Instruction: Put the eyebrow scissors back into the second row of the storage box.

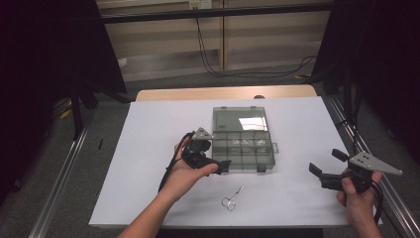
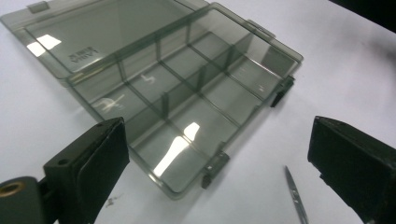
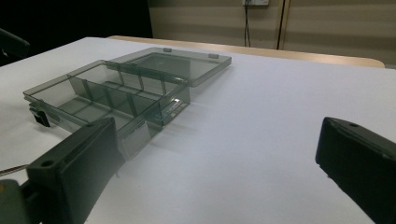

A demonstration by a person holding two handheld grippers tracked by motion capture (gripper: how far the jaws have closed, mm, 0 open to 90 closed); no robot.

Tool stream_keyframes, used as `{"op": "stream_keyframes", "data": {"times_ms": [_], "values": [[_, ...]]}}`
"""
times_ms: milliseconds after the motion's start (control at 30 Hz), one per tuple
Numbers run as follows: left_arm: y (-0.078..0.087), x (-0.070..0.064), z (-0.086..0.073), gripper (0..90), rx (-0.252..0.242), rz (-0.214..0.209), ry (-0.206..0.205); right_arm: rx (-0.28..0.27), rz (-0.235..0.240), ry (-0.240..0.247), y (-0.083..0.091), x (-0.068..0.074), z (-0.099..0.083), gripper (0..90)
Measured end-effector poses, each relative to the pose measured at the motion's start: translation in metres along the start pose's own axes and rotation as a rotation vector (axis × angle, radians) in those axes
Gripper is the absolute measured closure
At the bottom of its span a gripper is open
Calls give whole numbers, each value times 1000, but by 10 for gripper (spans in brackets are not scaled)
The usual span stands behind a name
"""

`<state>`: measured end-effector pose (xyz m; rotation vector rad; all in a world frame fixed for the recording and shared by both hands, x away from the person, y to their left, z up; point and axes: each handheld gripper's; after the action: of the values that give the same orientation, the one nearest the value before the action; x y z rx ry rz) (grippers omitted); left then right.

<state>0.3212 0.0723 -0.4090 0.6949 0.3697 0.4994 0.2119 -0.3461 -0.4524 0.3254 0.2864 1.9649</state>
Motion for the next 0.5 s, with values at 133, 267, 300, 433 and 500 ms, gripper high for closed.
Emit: {"op": "stream_keyframes", "data": {"times_ms": [133,267,300,433,500], "values": [[0,-7,-3,81,-6,-27,-6,-4,-13,-11,3,-2,-2,0],[2,-13,-7,133,13,-50,-15,-2,1,-15,5,-2,-2,5],[2,-14,-8,140,28,-66,-16,-8,5,-13,5,-2,-2,6],[1,-20,-11,169,40,-74,-6,-20,7,-5,6,-2,-1,5],[0,-24,-12,216,39,-62,-4,-18,2,-3,6,-2,-2,4]]}}
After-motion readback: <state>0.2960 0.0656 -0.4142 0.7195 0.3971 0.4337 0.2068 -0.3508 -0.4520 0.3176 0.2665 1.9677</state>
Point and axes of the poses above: each handheld gripper's, and its own axes: y roughly backward along the jaws, z roughly out of its top, x roughly to its left, and after that the axes turned 2 degrees about x, right-handed
